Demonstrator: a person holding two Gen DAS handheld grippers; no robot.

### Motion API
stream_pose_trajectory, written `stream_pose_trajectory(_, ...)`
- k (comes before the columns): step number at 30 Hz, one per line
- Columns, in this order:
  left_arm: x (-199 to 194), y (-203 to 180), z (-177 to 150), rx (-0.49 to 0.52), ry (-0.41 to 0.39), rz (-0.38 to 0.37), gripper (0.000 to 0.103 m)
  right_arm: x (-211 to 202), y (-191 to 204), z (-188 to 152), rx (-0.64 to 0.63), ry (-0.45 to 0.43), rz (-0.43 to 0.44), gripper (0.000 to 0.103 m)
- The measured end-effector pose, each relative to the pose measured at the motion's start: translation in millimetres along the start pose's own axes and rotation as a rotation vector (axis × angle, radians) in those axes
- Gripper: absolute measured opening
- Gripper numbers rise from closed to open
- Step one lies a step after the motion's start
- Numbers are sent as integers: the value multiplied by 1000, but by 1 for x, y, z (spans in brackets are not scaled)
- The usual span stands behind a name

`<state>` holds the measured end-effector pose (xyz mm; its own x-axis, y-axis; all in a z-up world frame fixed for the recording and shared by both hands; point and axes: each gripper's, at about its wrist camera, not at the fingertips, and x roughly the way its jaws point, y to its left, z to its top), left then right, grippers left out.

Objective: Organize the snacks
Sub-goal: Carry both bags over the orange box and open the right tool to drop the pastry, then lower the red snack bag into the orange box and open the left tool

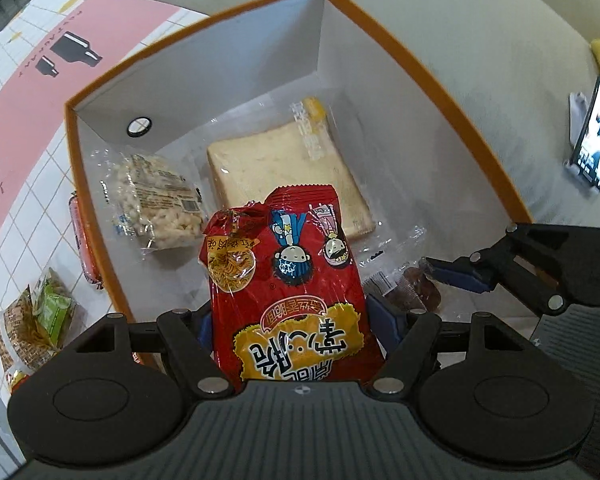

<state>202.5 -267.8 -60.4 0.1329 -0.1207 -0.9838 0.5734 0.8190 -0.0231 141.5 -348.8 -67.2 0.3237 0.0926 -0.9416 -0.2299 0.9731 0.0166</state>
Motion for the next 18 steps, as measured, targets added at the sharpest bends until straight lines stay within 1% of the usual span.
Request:
stream_pose_trajectory(2, 3, 1, -1, 1, 6, 5, 84, 4, 0, 0, 4, 12, 10, 45)
stream_pose_trajectory(5, 5, 6, 0, -23, 6, -5, 84, 7, 1, 1, 15, 22, 11, 46)
stream_pose_trajectory(8, 2, 12, -1, -47, -18, -30, 86, 8, 2, 2, 29, 23, 2, 47)
stream_pose_trajectory(9, 1, 14, -2, -51, -27, -31, 87, 8, 2, 2, 33, 23, 0, 48)
stream_pose_trajectory(12, -3, 18, -4, -69, -44, -29, 88, 5, 1, 2, 59, 15, -2, 53)
stream_pose_trajectory(18, -13, 26, -8, -116, -78, -42, 88, -9, 0, -3, 83, -25, 7, 55)
